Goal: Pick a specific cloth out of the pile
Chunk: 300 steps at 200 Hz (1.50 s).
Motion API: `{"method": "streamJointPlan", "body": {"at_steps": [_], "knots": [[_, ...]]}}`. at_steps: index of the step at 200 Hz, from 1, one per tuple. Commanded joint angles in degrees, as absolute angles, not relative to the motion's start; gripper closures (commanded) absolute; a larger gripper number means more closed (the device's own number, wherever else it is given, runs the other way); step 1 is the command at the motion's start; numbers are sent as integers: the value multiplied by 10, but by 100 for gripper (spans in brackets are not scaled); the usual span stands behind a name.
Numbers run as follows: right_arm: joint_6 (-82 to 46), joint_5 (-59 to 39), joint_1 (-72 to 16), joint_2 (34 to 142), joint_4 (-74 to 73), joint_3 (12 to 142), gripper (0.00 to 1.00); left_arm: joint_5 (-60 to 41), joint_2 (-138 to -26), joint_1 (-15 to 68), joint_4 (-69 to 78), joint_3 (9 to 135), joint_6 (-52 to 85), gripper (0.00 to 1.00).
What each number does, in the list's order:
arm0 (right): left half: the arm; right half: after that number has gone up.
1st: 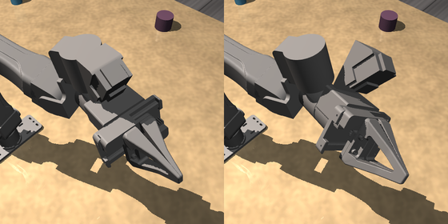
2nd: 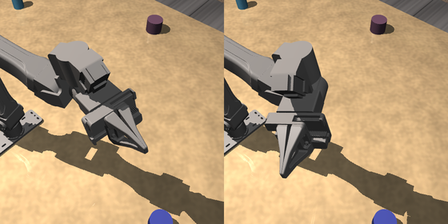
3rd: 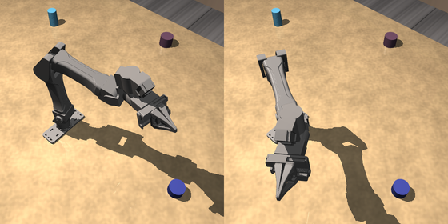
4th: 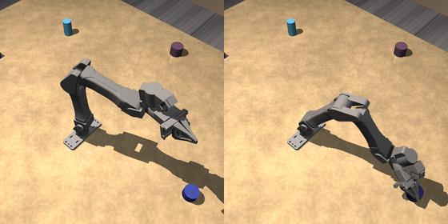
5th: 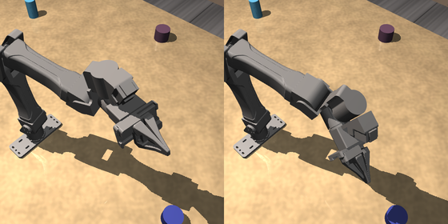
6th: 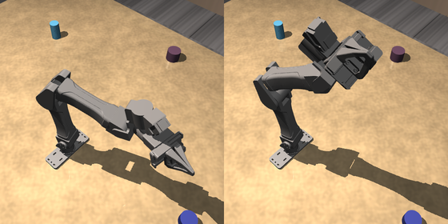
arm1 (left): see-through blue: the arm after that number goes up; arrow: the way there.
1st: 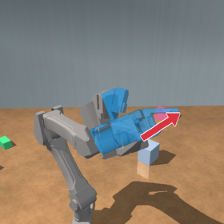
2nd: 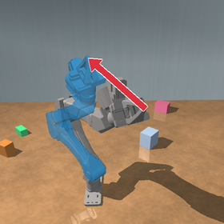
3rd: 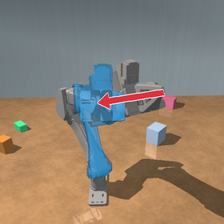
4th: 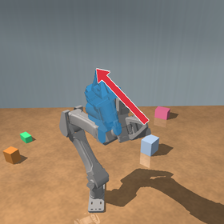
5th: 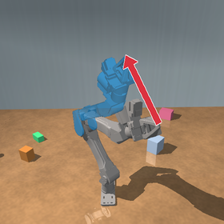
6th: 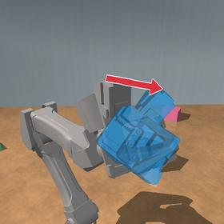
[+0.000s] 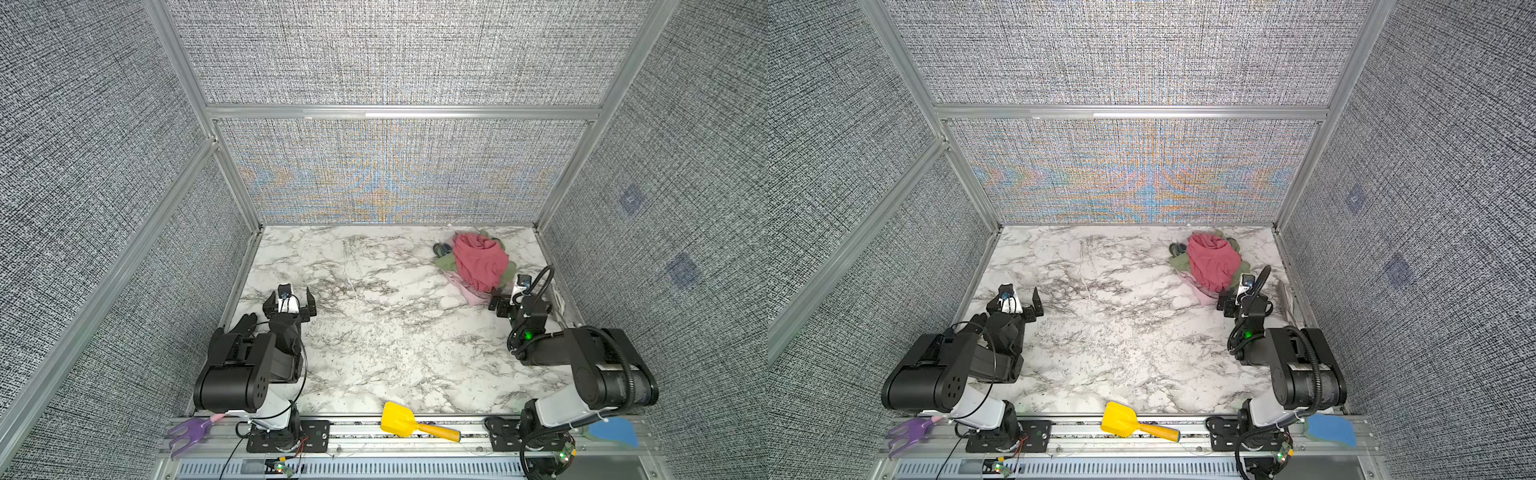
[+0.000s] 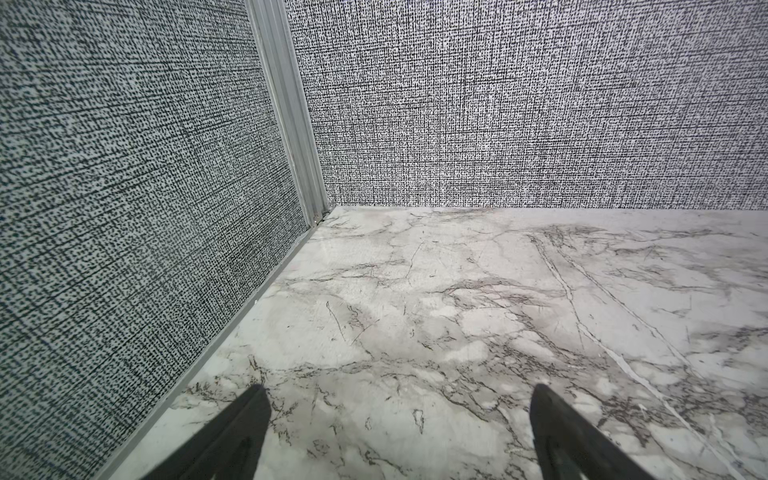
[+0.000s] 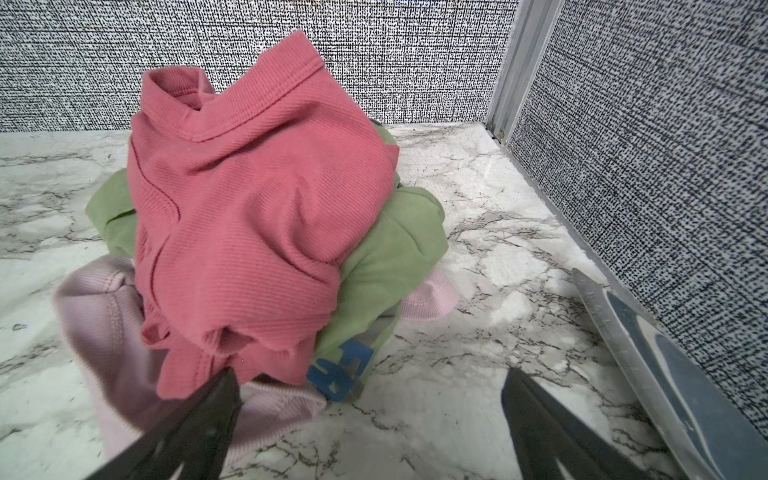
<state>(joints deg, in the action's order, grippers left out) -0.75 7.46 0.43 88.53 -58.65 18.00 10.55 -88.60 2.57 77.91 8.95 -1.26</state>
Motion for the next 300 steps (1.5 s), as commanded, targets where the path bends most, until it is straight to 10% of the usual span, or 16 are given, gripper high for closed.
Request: {"method": "streamJointPlan", "body": {"at_steps": [1,82,141,212,300], "knots": [[-10,76,4,886,-594,181,0,107,-885,25,799,89,-10,1],[-9,102,-1,857,-566,189,1,141,-857,29,776,90,-1,12],[-49,135,-71,673,-119,402,13,140,-651,45,467,197,37,23],[-137,141,-218,825,56,513,42,13,-650,81,249,327,182,28],[-173,138,-192,943,81,546,51,-16,-641,92,215,321,190,28]]}}
